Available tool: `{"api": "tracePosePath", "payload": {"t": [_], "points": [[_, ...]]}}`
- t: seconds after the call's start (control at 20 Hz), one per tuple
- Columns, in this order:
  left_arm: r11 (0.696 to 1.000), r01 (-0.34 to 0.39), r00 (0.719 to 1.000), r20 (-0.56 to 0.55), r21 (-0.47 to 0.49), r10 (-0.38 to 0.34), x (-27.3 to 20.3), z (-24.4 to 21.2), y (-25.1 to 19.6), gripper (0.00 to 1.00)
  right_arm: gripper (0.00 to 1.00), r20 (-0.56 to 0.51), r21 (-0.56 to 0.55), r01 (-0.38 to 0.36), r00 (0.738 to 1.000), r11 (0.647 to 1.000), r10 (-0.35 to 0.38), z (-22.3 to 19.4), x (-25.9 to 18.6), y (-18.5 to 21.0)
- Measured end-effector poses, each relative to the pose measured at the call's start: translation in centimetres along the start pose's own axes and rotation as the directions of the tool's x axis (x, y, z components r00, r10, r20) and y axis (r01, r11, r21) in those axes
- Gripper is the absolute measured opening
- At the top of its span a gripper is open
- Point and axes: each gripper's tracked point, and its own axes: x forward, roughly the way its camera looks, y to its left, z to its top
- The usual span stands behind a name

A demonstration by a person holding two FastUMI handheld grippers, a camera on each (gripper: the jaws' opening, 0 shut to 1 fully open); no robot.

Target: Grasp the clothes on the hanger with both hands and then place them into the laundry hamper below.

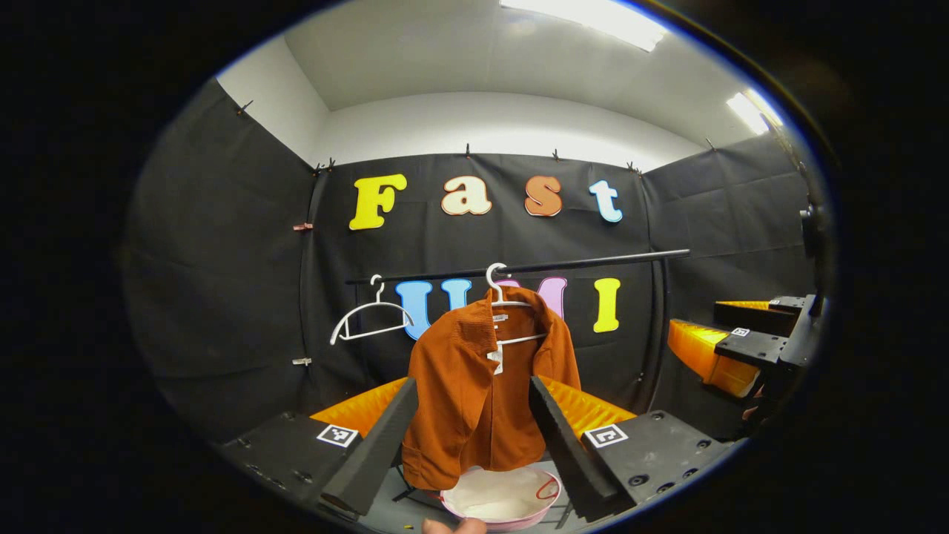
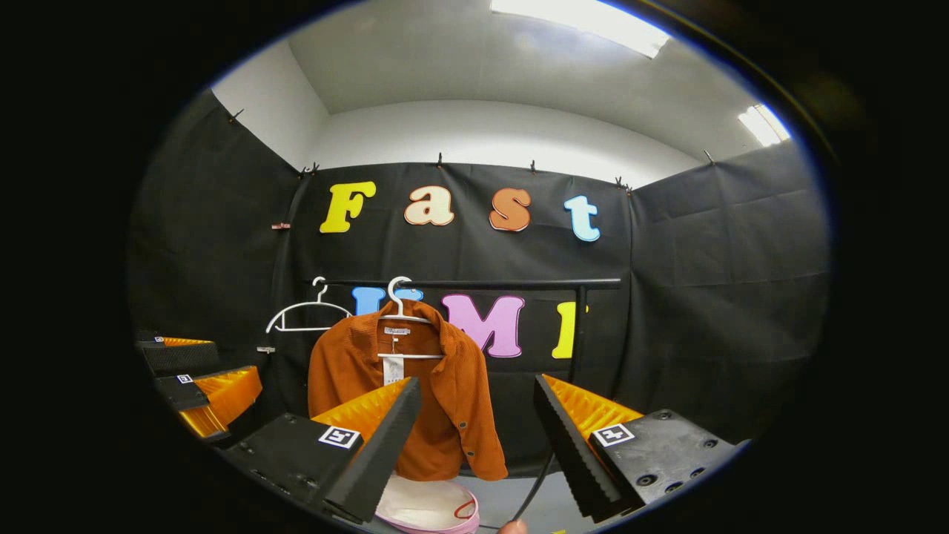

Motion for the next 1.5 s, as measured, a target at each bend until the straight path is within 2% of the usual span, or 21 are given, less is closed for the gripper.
{"api": "tracePosePath", "payload": {"t": [0.5,0.75,0.85,1.0,1.15,1.3,1.4,1.5], "points": [[0.998,-0.046,0.999,-0.005,0.034,0.046,17.7,-4.9,-2.2,0.95,0.98,-0.051,0.044,-0.087,0.995,0.995,0.089,-7.2,16.9,0.7],[0.995,-0.094,0.994,-0.059,0.046,0.096,24.8,-8.3,-1.8,0.97,0.98,-0.082,0.067,-0.124,0.988,0.99,0.129,-9.7,22.4,0.2],[0.99,-0.134,0.987,-0.082,0.05,0.138,26.9,-9.5,-0.8,0.97,0.98,-0.093,0.081,-0.141,0.984,0.987,0.149,-10.5,23.8,0.6],[0.987,-0.151,0.985,-0.078,0.055,0.155,29.0,-9.7,-0.7,0.97,0.99,-0.107,0.099,-0.185,0.975,0.978,0.196,-11.6,25.5,2.3],[0.982,-0.176,0.983,-0.05,0.068,0.179,29.7,-9.1,0.0,0.98,0.99,-0.102,0.105,-0.23,0.965,0.968,0.241,-12.0,26.9,4.2],[0.98,-0.191,0.98,-0.044,0.052,0.194,30.1,-8.8,0.8,0.98,0.99,-0.105,0.124,-0.245,0.96,0.962,0.258,-12.6,28.7,5.5],[0.979,-0.199,0.978,-0.048,0.041,0.201,30.0,-8.7,1.5,0.96,0.99,-0.109,0.139,-0.239,0.961,0.961,0.255,-13.2,29.9,6.1],[0.984,-0.177,0.981,-0.072,0.023,0.178,30.4,-8.9,1.6,0.73,0.99,-0.113,0.134,-0.228,0.963,0.964,0.243,-14.1,31.2,6.7]]}}
